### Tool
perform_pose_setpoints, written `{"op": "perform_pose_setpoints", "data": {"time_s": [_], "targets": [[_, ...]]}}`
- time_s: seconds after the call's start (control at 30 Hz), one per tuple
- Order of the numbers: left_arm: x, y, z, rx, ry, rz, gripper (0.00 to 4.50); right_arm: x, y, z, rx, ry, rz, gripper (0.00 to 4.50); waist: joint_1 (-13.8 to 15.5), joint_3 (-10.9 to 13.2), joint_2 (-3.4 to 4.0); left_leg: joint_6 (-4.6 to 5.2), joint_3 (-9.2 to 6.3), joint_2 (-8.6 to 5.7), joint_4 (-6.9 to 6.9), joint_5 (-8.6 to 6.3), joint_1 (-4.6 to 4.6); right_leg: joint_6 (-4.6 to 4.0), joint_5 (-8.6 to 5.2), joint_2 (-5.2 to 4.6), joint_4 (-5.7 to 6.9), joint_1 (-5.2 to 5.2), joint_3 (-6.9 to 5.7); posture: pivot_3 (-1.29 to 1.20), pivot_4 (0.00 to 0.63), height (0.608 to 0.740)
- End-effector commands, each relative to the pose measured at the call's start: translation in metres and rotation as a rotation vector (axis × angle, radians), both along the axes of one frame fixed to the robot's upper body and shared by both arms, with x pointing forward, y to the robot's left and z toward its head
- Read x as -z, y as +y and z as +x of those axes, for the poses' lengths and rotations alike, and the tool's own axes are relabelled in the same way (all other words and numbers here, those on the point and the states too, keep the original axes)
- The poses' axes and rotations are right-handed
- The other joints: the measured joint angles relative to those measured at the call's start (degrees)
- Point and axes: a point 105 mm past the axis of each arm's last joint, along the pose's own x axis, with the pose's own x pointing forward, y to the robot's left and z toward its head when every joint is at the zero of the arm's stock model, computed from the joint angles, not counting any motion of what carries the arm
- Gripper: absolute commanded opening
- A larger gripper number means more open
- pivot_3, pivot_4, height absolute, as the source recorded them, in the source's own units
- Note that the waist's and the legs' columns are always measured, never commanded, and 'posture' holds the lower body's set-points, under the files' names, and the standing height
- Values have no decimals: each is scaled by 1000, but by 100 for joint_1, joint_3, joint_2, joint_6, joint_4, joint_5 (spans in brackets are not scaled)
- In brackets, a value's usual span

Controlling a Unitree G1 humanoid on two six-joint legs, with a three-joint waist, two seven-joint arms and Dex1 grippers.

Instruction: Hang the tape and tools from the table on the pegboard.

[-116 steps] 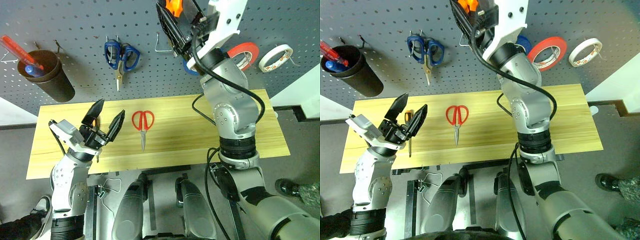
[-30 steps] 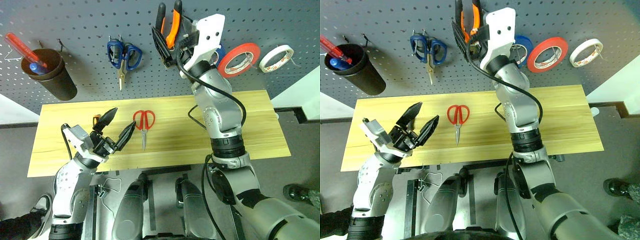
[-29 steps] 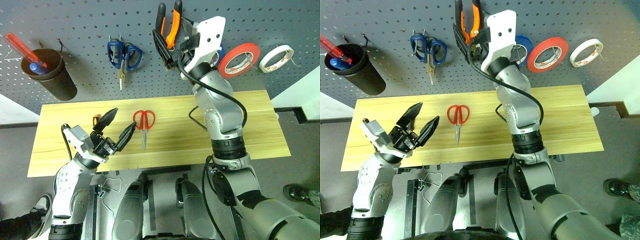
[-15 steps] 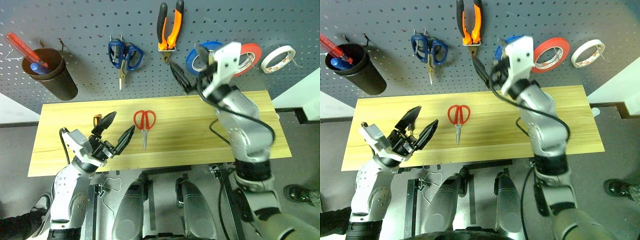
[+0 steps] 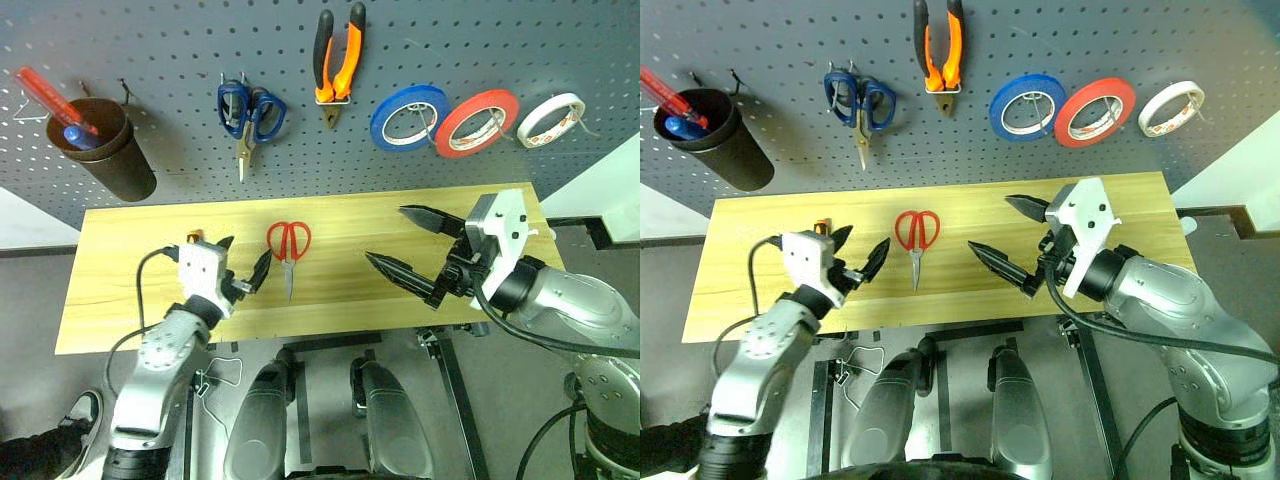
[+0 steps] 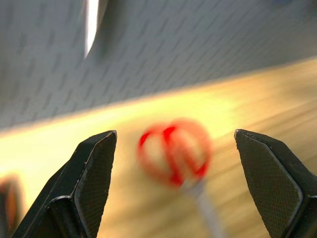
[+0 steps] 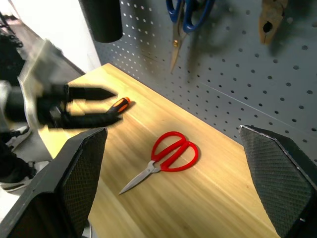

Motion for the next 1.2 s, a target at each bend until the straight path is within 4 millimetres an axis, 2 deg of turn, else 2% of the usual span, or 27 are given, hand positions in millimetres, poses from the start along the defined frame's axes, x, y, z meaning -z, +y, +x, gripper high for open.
{"op": "perform_pose_setpoints", "data": {"time_s": [0.03, 0.17, 0.23, 0.37, 0.67, 0.87, 1.03, 1.2], "targets": [[18, -10, 11, -105, 95, 10, 3989, -7, 9, -6, -13, -36, 24, 4469, 0, -3, -5, 1, 0, -2, 3, -1, -2, 3, 2, -2, -1, 0, 0, 35, 350, 714], [29, -24, 25, -163, 144, 8, 3989, -8, 14, -6, -9, -39, 35, 4469, -7, -3, -9, 6, 2, -4, 12, -4, -5, 7, 4, -5, -1, 1, 0, 27, 356, 714], [37, -40, 32, -184, 199, -22, 3989, -8, 17, -8, -9, -39, 43, 4469, -16, -3, -10, 6, 2, -4, 12, -4, -4, 7, 4, -5, -1, 1, 1, 23, 357, 714], [34, -67, 38, -194, 240, -84, 3989, -7, 20, -9, -8, -35, 52, 4469, -16, -4, -16, 9, 2, -3, 17, -5, -7, 8, 4, -5, 1, 1, 0, 19, 351, 714], [52, -74, 29, -245, 411, -66, 3989, -7, 18, -10, 13, -36, 53, 4469, -21, -5, -17, 11, 3, -3, 23, -7, -9, 10, 5, -4, 2, 1, 1, 10, 353, 714], [58, -76, 28, -233, 441, -59, 3989, -7, 18, -10, 20, -37, 52, 4469, -20, -5, -17, 11, 2, -3, 28, -7, -10, 11, 6, -5, 3, 2, 1, 5, 353, 714], [61, -86, 28, -205, 468, -59, 3989, -7, 18, -12, 24, -35, 48, 4469, -22, -5, -17, 12, 2, -3, 31, -8, -11, 12, 6, -5, 3, 2, 1, -11, 360, 714], [64, -91, 33, -213, 492, -46, 3989, -7, 16, -13, 30, -33, 46, 4469, -18, -5, -18, 16, 2, -3, 38, -10, -14, 12, 7, -5, 3, 2, 1, -14, 364, 714]]}}
